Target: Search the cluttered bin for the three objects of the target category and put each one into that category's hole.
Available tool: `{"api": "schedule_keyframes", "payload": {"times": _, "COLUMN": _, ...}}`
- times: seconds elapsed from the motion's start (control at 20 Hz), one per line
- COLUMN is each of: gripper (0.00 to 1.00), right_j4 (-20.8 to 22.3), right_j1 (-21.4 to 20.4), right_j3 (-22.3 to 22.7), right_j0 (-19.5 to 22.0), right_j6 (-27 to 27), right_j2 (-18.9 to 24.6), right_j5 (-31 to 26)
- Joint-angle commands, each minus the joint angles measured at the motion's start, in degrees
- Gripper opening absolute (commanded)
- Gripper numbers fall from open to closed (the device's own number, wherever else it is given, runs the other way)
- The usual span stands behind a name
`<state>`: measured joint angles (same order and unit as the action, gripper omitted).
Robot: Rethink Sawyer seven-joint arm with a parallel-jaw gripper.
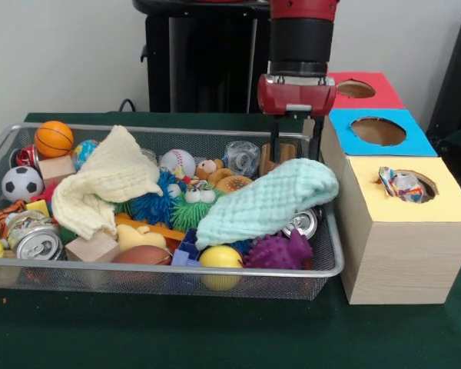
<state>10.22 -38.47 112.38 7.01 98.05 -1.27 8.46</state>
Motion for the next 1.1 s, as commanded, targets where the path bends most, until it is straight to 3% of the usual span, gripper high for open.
{"api": "schedule_keyframes", "payload": {"times": 0.05, "gripper": 1.00, "right_j4": -0.81, "right_j1": -5.42, "right_j3": 3.17, "right_j0": -2.23, "right_j6": 8.75, "right_j2": -5.04, "right_j5": -3.05}}
{"api": "schedule_keyframes", "payload": {"times": 0.15, "gripper": 1.00, "right_j4": 0.76, "right_j1": -4.79, "right_j3": 1.85, "right_j0": -3.44, "right_j6": 7.72, "right_j2": -7.53, "right_j5": 1.80}}
{"api": "schedule_keyframes", "payload": {"times": 0.4, "gripper": 1.00, "right_j4": 2.47, "right_j1": -0.06, "right_j3": 0.95, "right_j0": -2.80, "right_j6": 8.50, "right_j2": -8.59, "right_j5": 11.06}}
{"api": "schedule_keyframes", "payload": {"times": 0.6, "gripper": 1.00, "right_j4": 0.39, "right_j1": 2.56, "right_j3": 4.32, "right_j0": 2.28, "right_j6": 10.52, "right_j2": -5.01, "right_j5": 3.02}}
{"api": "schedule_keyframes", "payload": {"times": 0.65, "gripper": 1.00, "right_j4": -2.45, "right_j1": 3.03, "right_j3": 5.25, "right_j0": 2.65, "right_j6": 11.07, "right_j2": -5.21, "right_j5": -2.10}}
{"api": "schedule_keyframes", "payload": {"times": 0.7, "gripper": 1.00, "right_j4": -3.51, "right_j1": 3.39, "right_j3": 5.74, "right_j0": 2.64, "right_j6": 11.45, "right_j2": -5.50, "right_j5": -3.46}}
{"api": "schedule_keyframes", "payload": {"times": 0.85, "gripper": 1.00, "right_j4": -9.28, "right_j1": 5.73, "right_j3": 6.66, "right_j0": 1.05, "right_j6": 13.97, "right_j2": -8.25, "right_j5": -9.06}}
{"api": "schedule_keyframes", "payload": {"times": 1.1, "gripper": 1.00, "right_j4": -15.38, "right_j1": 10.17, "right_j3": 6.00, "right_j0": -3.06, "right_j6": 15.59, "right_j2": -13.75, "right_j5": -9.92}}
